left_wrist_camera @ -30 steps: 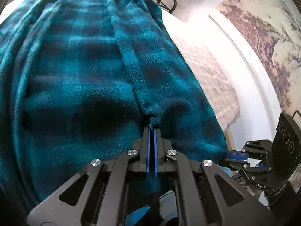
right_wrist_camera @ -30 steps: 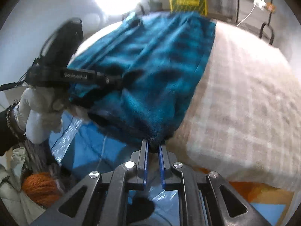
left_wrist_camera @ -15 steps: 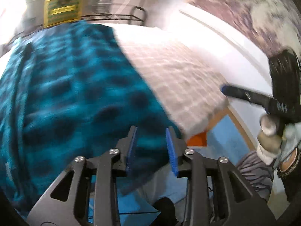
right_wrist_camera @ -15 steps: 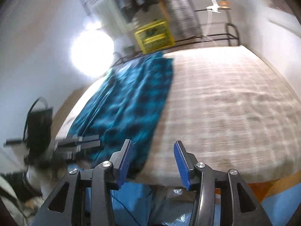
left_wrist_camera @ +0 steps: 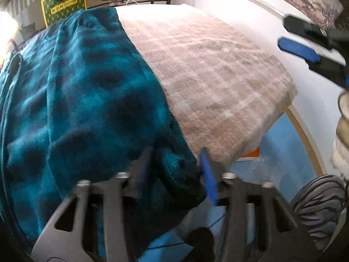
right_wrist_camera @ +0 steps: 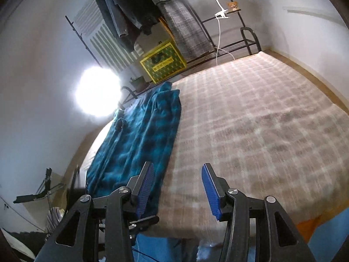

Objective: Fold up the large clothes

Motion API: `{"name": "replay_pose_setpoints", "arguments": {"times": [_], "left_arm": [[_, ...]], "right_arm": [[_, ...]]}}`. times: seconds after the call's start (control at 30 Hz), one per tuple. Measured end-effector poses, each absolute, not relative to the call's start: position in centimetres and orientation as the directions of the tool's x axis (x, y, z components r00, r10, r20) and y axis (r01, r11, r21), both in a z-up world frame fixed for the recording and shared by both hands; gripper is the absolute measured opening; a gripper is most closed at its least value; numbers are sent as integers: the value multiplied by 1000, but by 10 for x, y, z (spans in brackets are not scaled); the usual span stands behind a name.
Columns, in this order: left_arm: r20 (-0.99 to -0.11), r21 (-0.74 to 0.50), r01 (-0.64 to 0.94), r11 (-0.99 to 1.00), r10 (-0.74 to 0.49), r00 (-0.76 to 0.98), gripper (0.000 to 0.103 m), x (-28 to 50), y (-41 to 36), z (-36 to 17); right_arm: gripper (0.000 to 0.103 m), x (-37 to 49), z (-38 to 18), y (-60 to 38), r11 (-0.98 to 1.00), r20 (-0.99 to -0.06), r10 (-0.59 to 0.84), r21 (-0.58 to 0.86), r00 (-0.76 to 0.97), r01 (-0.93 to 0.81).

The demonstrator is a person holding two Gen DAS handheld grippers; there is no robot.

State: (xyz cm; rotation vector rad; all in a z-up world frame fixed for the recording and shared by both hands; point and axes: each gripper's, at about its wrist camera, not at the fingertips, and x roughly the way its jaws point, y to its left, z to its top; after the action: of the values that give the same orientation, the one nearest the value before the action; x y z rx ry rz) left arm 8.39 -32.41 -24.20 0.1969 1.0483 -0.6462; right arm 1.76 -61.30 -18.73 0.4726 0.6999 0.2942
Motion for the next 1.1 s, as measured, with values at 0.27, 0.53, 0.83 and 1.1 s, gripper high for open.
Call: {"name": "replay_pose_setpoints", "arguments": {"times": [0.27,0.53,0.83,1.1], "left_arm": [[-708,-531,431,730,-661,248,11,105,-265,-221],[-618,-627,373,683,-729,295,10,100,-226,-202],[-580,-673,350,652,-758,298,10,102,-205,-208],[-505,-749,300,591,-802,320,10,106,-165,-209]], "right_arm": [[65,103,-202,-597,782,-536,513,613,671,-108],[67,217,-261,-560,723,-592,552,690,588,16],[4,287,-274,-520,721,-636,567,690,524,56],[1,297,-212,-460,875,-735,398,485,549,14]]}}
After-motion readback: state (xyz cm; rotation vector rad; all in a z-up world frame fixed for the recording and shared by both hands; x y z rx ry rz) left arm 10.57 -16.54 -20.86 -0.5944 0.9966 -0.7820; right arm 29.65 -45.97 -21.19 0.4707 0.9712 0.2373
